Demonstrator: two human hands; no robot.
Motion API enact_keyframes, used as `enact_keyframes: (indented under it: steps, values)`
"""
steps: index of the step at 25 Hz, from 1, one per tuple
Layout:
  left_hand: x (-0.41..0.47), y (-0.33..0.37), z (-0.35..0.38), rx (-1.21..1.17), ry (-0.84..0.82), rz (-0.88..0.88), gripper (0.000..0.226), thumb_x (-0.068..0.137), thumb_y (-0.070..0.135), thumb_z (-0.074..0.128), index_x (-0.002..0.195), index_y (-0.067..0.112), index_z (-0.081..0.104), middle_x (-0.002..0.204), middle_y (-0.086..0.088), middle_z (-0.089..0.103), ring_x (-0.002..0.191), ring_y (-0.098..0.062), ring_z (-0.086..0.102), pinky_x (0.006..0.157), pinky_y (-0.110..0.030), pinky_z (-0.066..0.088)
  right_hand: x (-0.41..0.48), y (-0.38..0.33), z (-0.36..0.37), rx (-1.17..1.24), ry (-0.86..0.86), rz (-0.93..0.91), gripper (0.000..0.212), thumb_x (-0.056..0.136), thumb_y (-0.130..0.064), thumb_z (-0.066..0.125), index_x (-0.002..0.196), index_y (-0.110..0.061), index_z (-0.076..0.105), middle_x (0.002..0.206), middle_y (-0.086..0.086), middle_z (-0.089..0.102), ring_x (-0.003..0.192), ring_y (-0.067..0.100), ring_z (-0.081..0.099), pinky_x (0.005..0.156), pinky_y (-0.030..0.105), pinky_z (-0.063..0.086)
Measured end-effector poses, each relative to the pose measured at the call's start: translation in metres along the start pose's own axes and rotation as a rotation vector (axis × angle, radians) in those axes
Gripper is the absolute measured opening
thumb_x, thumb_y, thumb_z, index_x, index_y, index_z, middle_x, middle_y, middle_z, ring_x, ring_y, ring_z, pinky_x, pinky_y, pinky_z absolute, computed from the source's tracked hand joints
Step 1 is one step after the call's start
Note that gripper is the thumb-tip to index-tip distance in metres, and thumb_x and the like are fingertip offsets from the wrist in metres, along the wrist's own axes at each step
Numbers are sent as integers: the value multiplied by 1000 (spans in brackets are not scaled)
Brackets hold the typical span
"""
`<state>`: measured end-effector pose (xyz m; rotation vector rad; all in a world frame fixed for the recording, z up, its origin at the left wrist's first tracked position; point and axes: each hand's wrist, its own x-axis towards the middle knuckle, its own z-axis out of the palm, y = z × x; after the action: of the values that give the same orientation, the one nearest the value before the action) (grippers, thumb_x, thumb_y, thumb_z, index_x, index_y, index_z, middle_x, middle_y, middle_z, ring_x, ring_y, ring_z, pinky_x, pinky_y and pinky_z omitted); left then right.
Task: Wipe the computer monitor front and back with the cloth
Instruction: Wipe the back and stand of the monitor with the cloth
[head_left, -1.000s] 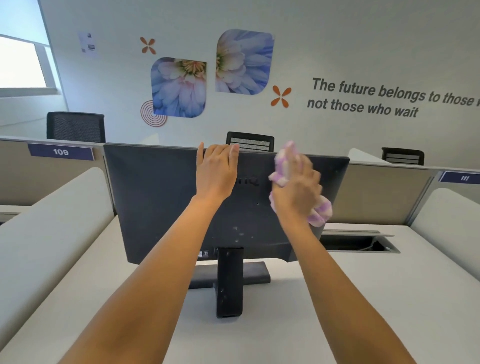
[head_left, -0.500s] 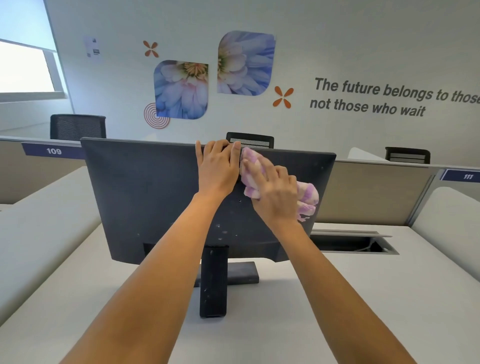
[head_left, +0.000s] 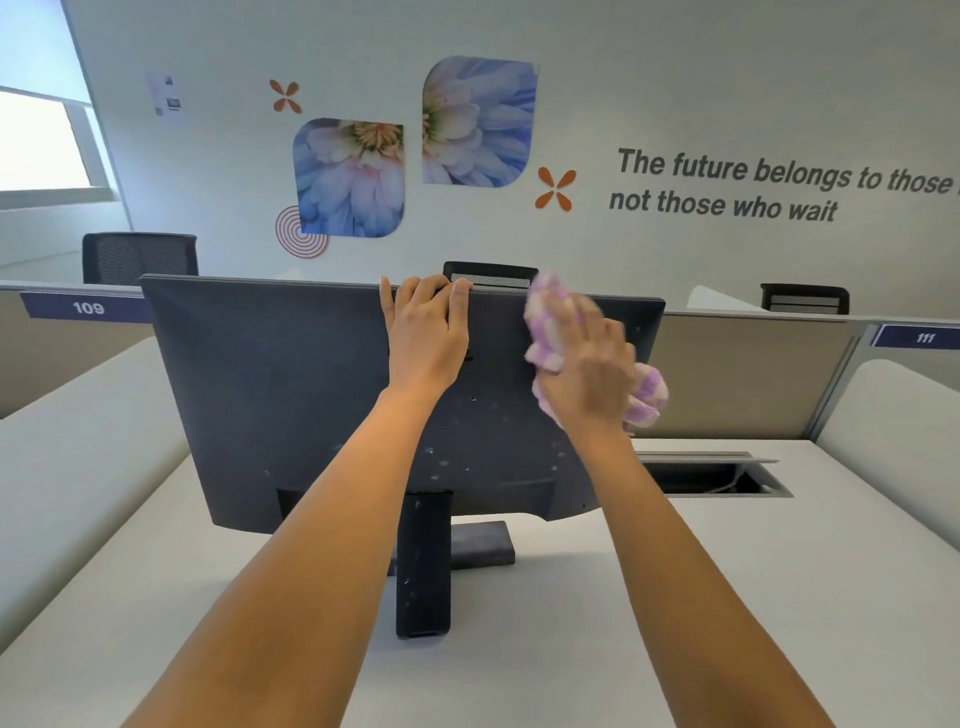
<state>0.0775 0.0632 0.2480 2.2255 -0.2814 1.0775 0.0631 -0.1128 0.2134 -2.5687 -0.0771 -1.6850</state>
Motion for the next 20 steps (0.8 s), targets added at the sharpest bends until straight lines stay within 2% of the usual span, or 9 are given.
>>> enact_keyframes:
  steps: [3,6,8,10,12,15,17,18,20]
  values:
    - [1,-1,1,-19,12,-3,51,97,38,22,109,19,67,111,6,60,116,-13,43,115,-34,-10,0,33,3,134,6,478,65,82,-21,59,142,-31,37,135,5,50,102,30,55,74,42,52]
    - [1,-2,2,-16,22,2,51,97,40,22,109,19,67,110,6,60,115,-13,43,115,-34,-10,-19,46,14,339,69,812,60,87,-24,57,142,-35,35,137,2,47,113,29,51,80,41,48]
    - [0,-2,2,-19,29,2,54,96,42,20,108,19,67,109,6,61,114,-14,44,115,-35,-10,-40,35,20,408,59,933,59,87,-24,58,142,-30,37,135,7,47,116,33,51,82,44,48]
    - [-1,-2,1,-19,40,11,57,95,44,18,107,19,67,108,6,60,113,-13,44,115,-34,-10,-55,15,22,357,30,837,64,84,-22,63,142,-22,38,135,10,48,114,34,52,82,48,51]
    - [-1,-2,1,-17,43,8,55,96,43,19,107,19,67,108,6,61,113,-13,44,115,-35,-10,-56,-6,19,257,2,640,68,78,-22,68,141,-19,41,135,10,49,108,32,54,79,47,53]
    - [-2,-2,1,-17,51,13,58,95,44,16,108,19,67,109,6,61,114,-14,44,115,-34,-10,-40,-29,11,31,9,129,68,74,-28,69,138,-24,46,136,6,52,99,30,56,71,41,51]
    - [-2,-3,2,-14,52,25,62,93,46,13,110,19,67,109,6,61,114,-15,44,115,-34,-10,-15,-31,2,-32,-14,-83,70,73,-31,70,138,-25,46,132,5,54,95,29,57,67,39,50]
    - [-2,-3,2,-13,50,28,63,93,46,12,110,19,67,110,6,61,114,-15,44,115,-33,-10,0,-30,-2,-17,-24,-50,70,74,-33,70,138,-25,45,130,4,55,94,28,57,67,38,49]
    - [-2,-1,2,-19,46,25,63,93,46,12,110,20,67,109,7,60,113,-14,44,115,-33,-10,26,-34,-12,86,-31,197,65,79,-40,67,138,-25,45,127,2,56,96,28,56,70,37,49]
